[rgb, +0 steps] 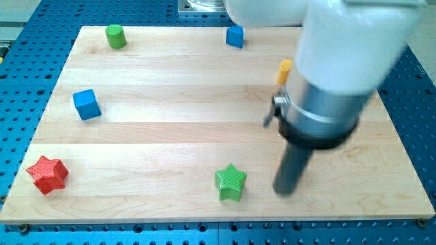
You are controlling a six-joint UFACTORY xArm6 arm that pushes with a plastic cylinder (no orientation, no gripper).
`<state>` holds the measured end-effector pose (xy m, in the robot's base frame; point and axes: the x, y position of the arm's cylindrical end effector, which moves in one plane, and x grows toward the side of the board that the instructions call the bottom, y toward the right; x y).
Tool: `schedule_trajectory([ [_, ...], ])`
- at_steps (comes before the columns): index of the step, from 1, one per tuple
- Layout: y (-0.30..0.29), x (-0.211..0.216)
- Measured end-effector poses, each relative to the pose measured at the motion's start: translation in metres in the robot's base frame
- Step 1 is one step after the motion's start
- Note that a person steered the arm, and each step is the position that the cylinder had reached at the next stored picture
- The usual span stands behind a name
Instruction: Push the hexagon into the red circle
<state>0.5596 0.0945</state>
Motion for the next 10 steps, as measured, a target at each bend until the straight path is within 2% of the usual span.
schedule_trajectory([
  [1,0.014,-0.058],
  [2,-0.003,-0.032],
  [3,0.032,-0.009],
  [4,0.042,-0.054],
  [5,0.033,-0.075],
  [6,0.042,-0.064],
  [7,0.043,-0.106],
  [10,0.049,-0.144],
])
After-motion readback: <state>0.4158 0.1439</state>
